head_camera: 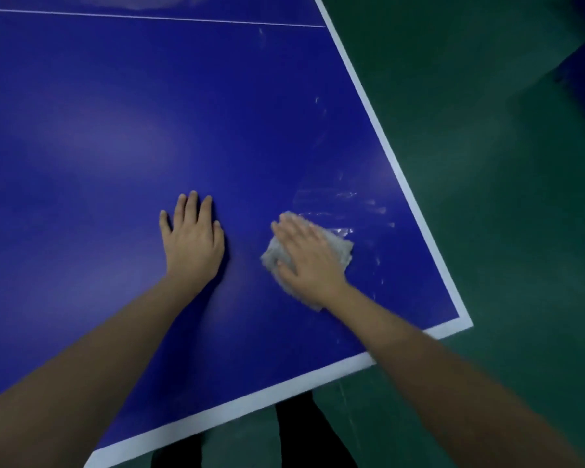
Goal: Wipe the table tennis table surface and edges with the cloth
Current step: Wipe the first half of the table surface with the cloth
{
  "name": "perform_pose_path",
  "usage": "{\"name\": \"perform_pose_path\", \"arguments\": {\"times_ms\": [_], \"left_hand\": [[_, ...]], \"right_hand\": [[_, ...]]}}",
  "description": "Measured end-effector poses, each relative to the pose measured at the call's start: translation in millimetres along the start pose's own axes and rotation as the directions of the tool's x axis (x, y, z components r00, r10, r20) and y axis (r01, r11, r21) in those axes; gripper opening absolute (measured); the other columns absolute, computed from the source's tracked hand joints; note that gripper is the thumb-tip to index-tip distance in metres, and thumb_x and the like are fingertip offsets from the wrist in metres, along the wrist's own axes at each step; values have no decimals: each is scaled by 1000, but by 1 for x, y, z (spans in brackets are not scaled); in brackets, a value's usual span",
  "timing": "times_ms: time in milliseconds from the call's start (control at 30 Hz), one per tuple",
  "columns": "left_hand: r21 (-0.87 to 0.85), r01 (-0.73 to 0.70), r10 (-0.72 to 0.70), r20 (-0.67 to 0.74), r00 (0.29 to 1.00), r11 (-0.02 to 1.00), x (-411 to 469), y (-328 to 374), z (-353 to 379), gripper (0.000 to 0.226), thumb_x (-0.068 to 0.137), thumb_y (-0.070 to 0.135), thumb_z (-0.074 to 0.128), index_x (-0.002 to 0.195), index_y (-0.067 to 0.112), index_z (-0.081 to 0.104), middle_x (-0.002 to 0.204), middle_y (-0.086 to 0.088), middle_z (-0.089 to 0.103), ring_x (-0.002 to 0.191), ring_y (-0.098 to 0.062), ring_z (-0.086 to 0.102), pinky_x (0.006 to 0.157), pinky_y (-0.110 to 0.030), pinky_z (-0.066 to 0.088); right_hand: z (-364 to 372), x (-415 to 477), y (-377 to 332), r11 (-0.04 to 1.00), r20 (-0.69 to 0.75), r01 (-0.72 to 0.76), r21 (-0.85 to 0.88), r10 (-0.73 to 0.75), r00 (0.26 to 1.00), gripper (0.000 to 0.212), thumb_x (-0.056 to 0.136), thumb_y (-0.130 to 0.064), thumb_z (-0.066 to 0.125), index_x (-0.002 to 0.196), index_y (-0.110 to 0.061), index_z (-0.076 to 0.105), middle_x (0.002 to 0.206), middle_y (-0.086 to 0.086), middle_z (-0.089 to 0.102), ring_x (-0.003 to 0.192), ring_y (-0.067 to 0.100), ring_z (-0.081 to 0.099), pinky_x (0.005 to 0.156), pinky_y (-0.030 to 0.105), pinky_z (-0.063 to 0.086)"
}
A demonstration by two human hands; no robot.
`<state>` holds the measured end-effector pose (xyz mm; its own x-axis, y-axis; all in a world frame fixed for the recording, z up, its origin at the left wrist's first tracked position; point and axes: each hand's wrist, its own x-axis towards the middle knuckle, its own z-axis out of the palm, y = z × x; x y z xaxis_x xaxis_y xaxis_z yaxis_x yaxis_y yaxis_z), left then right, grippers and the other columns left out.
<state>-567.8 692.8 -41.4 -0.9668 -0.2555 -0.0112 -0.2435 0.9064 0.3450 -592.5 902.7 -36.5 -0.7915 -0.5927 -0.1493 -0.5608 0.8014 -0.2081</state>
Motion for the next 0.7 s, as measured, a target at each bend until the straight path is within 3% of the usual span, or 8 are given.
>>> {"name": "perform_pose_path", "arguments": {"times_ms": [100,200,333,367,433,533,633,700], "left_hand": [[39,86,-86,-15,996,996,13,22,9,48,97,22,39,143,7,33,152,-17,27,142,-34,18,111,-58,9],[87,139,-137,-29,990,987,16,32,14,49,98,24,37,144,9,31,152,-17,27,142,-36,17,110,-59,9],[114,169,-166,-36,985,979,16,33,13,48,97,24,37,143,11,33,151,-15,30,141,-35,19,111,-57,11],[118,179,-176,-39,984,977,16,34,13,48,97,23,37,143,11,34,150,-14,30,141,-35,19,111,-56,11],[121,192,-189,-43,981,974,16,36,13,47,97,24,36,142,12,35,150,-14,31,140,-34,20,111,-55,12],[123,209,-205,-43,978,970,16,36,12,52,93,30,28,142,12,37,149,-14,34,139,-34,23,110,-55,14],[131,210,-206,-44,978,969,17,36,12,57,91,34,22,141,11,39,147,-15,37,138,-35,27,109,-55,16],[134,217,-213,-41,976,967,17,37,12,58,90,35,21,140,11,41,146,-15,38,137,-35,28,108,-55,18]], "right_hand": [[-24,37,86,992,-68,-120,-36,117,991,67,91,-46,17,148,-12,24,156,8,21,145,19,12,117,35,7],[-41,66,149,962,-144,-274,7,272,952,59,97,-38,31,148,-10,24,156,10,21,145,21,13,118,36,8],[-41,73,139,919,-181,-393,39,393,901,60,97,-38,30,148,-9,21,157,10,17,145,23,10,119,38,8],[-39,66,123,949,-164,-315,17,313,935,60,96,-38,30,148,-8,23,156,12,20,145,25,13,119,39,10],[-31,44,84,1000,-71,1,23,1,997,62,90,-37,30,144,-5,33,152,15,30,142,29,22,118,43,14],[-16,11,44,888,36,460,-7,-460,887,62,88,-37,46,142,-7,39,150,12,35,141,27,27,117,44,14],[-14,24,48,797,124,604,10,-601,790,66,91,-41,45,147,-11,28,156,7,22,145,21,13,119,37,1],[-20,57,62,790,142,611,45,-611,779,66,91,-39,49,147,-12,27,156,7,21,145,21,12,117,36,-2]]}}
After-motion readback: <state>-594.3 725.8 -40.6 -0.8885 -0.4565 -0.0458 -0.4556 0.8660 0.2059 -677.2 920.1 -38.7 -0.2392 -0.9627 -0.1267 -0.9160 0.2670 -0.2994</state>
